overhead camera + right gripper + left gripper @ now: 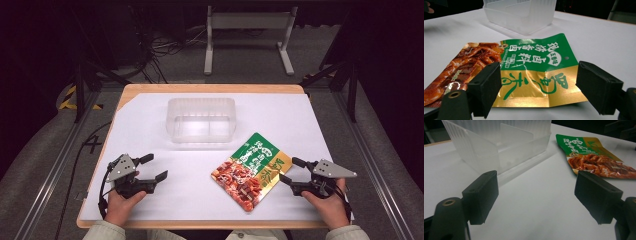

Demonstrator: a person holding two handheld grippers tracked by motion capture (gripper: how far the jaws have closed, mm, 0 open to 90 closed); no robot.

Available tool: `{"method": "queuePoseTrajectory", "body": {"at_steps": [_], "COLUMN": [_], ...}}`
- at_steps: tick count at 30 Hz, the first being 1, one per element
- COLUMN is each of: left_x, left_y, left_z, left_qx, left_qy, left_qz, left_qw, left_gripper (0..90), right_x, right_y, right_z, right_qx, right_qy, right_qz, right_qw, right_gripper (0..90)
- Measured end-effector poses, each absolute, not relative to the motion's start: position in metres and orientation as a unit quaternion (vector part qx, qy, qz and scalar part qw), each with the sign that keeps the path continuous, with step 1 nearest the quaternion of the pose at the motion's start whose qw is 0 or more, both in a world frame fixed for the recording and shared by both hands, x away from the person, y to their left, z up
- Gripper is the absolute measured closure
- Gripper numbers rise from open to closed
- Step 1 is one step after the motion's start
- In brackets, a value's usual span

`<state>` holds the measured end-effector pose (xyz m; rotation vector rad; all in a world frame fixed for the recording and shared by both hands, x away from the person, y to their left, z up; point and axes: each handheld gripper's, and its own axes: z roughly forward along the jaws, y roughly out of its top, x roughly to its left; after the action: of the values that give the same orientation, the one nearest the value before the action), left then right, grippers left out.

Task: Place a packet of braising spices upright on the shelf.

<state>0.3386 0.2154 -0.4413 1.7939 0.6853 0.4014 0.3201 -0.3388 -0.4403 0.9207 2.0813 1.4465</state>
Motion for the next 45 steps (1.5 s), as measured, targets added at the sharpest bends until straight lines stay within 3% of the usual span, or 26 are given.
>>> {"method": "queuePoseTrajectory", "body": {"at_steps": [7,12,17,23,27,45], "left_x": [0.339,0.339,0.339,0.34,0.339,0.34], "left_y": [0.214,0.214,0.214,0.214,0.215,0.215], "left_z": [-0.441,-0.441,-0.441,-0.442,-0.443,-0.443], "left_qx": [0.759,0.763,0.762,0.765,0.763,0.765], "left_qy": [0.293,0.29,0.294,0.293,0.298,0.294], "left_qz": [0.17,0.174,0.175,0.174,0.172,0.173], "left_qw": [0.555,0.551,0.55,0.547,0.547,0.546], "left_gripper": [20.0,20.0,20.0,20.0,20.0,20.1], "right_x": [0.32,0.324,0.34,0.366,0.38,0.399], "right_y": [-0.333,-0.328,-0.33,-0.328,-0.329,-0.344], "right_z": [-0.432,-0.423,-0.411,-0.401,-0.405,-0.435], "right_qx": [0.311,0.306,0.311,0.348,0.364,0.437], "right_qy": [0.762,0.783,0.789,0.795,0.793,0.771], "right_qz": [0.521,0.488,0.473,0.447,0.428,0.44], "right_qw": [0.225,0.235,0.239,0.216,0.237,0.143], "right_gripper": [22.9,32.2,34.6,32.2,31.7,26.7]}}
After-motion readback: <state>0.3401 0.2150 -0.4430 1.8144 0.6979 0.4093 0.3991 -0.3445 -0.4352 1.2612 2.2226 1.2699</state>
